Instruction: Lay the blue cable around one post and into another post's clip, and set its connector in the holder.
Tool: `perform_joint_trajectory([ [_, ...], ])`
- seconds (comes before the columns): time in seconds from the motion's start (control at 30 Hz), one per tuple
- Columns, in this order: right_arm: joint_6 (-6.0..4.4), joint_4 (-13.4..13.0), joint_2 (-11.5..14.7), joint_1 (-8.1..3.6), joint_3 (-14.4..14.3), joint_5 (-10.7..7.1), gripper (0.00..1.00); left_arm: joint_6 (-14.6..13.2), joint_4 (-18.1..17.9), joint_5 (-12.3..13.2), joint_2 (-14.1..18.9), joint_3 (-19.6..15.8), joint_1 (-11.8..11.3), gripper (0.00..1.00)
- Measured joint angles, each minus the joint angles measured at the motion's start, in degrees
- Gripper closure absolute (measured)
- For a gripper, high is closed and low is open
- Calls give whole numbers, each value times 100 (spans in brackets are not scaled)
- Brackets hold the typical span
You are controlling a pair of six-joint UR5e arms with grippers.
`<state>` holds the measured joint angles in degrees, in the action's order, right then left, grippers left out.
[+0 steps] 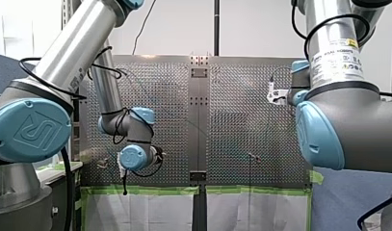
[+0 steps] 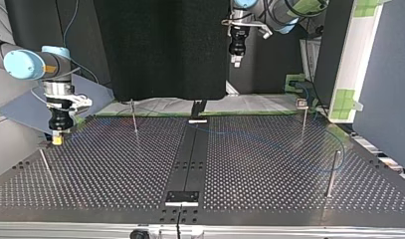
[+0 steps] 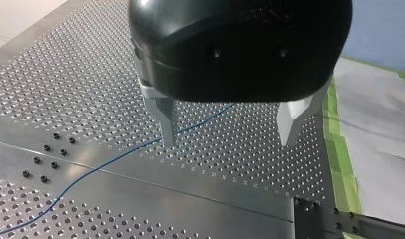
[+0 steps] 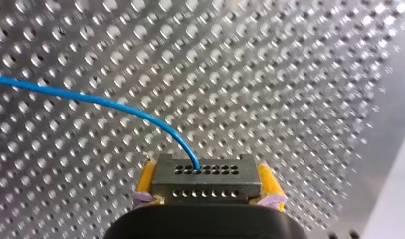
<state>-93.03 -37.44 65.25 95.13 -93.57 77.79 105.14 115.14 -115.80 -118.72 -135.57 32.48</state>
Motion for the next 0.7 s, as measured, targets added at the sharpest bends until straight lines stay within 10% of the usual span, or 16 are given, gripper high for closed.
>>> perform_joint_trajectory([
  [0.27, -27, -38, 151, -19, -347, 311, 81, -3, 17, 7, 1, 34, -2, 0],
  [0.7, -87, -173, 151, -260, -415, 291, 81, -1, 25, 16, 2, 39, -2, 0],
])
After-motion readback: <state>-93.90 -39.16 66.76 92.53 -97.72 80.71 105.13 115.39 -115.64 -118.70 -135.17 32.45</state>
